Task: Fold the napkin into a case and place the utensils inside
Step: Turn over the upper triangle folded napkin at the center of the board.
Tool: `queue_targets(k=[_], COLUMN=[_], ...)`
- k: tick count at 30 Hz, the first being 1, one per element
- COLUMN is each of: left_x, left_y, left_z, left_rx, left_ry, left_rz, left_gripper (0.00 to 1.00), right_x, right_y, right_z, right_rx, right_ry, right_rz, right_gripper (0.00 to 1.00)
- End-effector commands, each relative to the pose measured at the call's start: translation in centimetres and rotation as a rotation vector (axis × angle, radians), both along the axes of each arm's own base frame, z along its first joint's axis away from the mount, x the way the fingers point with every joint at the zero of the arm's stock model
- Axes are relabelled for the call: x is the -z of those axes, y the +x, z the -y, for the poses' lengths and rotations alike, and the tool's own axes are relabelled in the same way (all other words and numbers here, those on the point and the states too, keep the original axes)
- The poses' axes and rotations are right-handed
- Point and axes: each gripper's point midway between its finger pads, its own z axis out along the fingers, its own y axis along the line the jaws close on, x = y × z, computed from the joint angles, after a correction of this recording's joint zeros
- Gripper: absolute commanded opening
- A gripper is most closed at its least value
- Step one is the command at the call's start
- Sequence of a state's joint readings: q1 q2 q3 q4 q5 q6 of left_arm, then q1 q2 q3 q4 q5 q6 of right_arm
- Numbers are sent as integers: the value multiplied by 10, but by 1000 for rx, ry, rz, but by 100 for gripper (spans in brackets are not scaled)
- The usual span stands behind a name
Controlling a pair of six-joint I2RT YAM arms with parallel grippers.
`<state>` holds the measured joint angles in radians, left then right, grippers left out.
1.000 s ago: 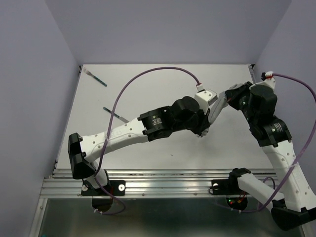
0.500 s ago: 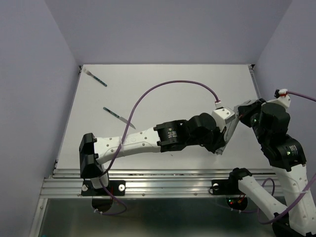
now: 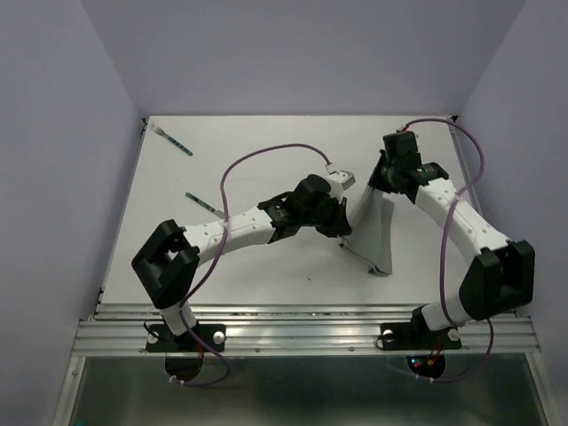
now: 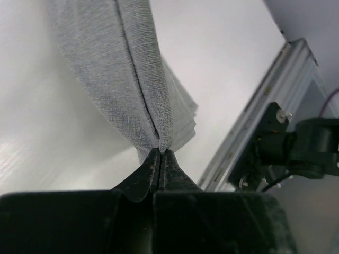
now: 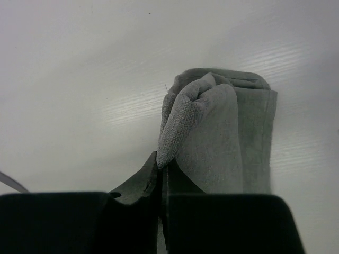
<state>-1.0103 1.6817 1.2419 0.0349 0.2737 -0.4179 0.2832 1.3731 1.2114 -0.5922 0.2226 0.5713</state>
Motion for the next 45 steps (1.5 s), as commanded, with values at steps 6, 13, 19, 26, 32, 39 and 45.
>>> queue_targets(k=[6,13,19,26,32,39,45], left_x=[-16,7,31,55,71,89,100], left_y=[43,62,58,48,42,32,25], left_z=[-44,-73,-80,-89,-95,-102,-106], left_rx=[-46,-115,-127,-147,-158,-157,-166], left_ry=[-136,-119,-105,-97,-87,-76,-84], left_rz=[-23,-45,-91,-130,-146,-166,-196], left_gripper=[0,0,0,0,0,0,0], right_x=[-5,29,44,51,67,88,100], right_y=[112,135,136,137,136,129,127], right_z=[-75,-105,-116,-133,-142,-160,-173], right_rx=[-167,-230,-259,-300,-315,-348,-351], right_ry=[175,189,200,186,155,112,40], right_rz=[139,86,64,53,21,-24,-53], right_gripper=[1,1,1,1,1,1,1])
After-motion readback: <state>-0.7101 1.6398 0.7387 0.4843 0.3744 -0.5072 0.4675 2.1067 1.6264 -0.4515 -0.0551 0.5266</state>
